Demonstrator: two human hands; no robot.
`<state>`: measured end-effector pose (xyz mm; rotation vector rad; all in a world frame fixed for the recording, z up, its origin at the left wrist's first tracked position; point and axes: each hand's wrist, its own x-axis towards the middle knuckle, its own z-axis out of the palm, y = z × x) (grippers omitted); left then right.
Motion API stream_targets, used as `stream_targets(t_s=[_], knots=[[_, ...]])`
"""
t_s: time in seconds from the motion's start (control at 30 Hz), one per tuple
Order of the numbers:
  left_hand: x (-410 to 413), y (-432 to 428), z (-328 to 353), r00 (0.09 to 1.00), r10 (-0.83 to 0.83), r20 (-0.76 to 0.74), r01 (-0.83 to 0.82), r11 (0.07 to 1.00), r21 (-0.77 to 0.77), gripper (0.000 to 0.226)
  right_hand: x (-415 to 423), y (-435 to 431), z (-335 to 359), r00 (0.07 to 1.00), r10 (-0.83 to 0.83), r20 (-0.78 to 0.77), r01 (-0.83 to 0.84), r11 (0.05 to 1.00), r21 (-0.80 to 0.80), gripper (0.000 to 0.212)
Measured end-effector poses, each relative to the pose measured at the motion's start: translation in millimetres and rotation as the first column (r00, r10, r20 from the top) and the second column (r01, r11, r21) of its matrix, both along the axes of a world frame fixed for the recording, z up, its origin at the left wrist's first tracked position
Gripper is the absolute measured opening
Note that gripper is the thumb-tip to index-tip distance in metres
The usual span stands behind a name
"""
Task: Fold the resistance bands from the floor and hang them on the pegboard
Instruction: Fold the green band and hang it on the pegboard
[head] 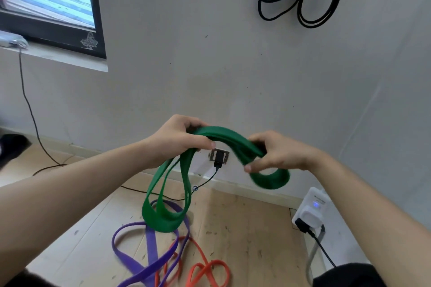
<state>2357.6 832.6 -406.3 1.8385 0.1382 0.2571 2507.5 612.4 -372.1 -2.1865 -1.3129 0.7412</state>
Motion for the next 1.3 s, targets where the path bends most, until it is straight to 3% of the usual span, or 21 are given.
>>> stream_targets(t_s=[0.07, 0.2, 0.3, 0.37, 0.53, 0.67, 0.8, 1.03, 1.2, 1.3], knots=[[0, -5, 1, 1.0, -0.023, -0.002, 0.023, 1.0, 0.002, 0.025, -14, 12, -12, 0.997, 0.05, -0.057, -0.051, 0.999, -0.01, 0.024], [0, -13, 1, 0.998, -0.058, -0.002, 0.058, 0.997, 0.056, 0.028, -35, 32, -21, 0.977, 0.025, -0.21, 0.03, 0.967, 0.253, 0.038], [-2, -7, 1, 1.0, 0.007, -0.014, -0.006, 1.0, 0.016, 0.039, -38, 39, -18, 0.972, 0.003, -0.235, 0.07, 0.952, 0.299, 0.05], [-5, 0, 2, 1.0, 0.02, -0.024, -0.02, 0.999, 0.026, 0.043, -37, 38, -11, 0.985, -0.001, -0.174, 0.054, 0.953, 0.297, 0.049], [-10, 4, 2, 0.996, -0.062, -0.062, 0.072, 0.984, 0.163, 0.04, -37, 36, 2, 0.999, 0.011, -0.036, -0.001, 0.958, 0.288, 0.022], [-10, 8, 5, 0.995, -0.089, -0.049, 0.101, 0.907, 0.409, 0.041, -34, 34, 9, 0.997, -0.001, 0.079, -0.017, 0.976, 0.218, 0.018], [-10, 14, 9, 0.995, -0.084, -0.05, 0.097, 0.888, 0.45, 0.039, -33, 30, 11, 0.994, -0.006, 0.106, -0.01, 0.989, 0.145, 0.015], [-10, 4, -6, 0.996, -0.094, -0.012, 0.093, 0.951, 0.295, 0.044, -34, 31, 1, 0.955, -0.037, -0.293, 0.142, 0.927, 0.346, 0.021], [-10, -8, -14, 0.995, -0.101, 0.005, 0.101, 0.994, 0.04, 0.05, -36, 33, -3, 0.875, -0.019, -0.484, 0.242, 0.882, 0.404, 0.028], [-11, -12, -10, 0.991, -0.132, 0.022, 0.132, 0.991, -0.016, 0.047, -34, 33, 2, 0.838, 0.011, -0.545, 0.295, 0.832, 0.469, 0.027]])
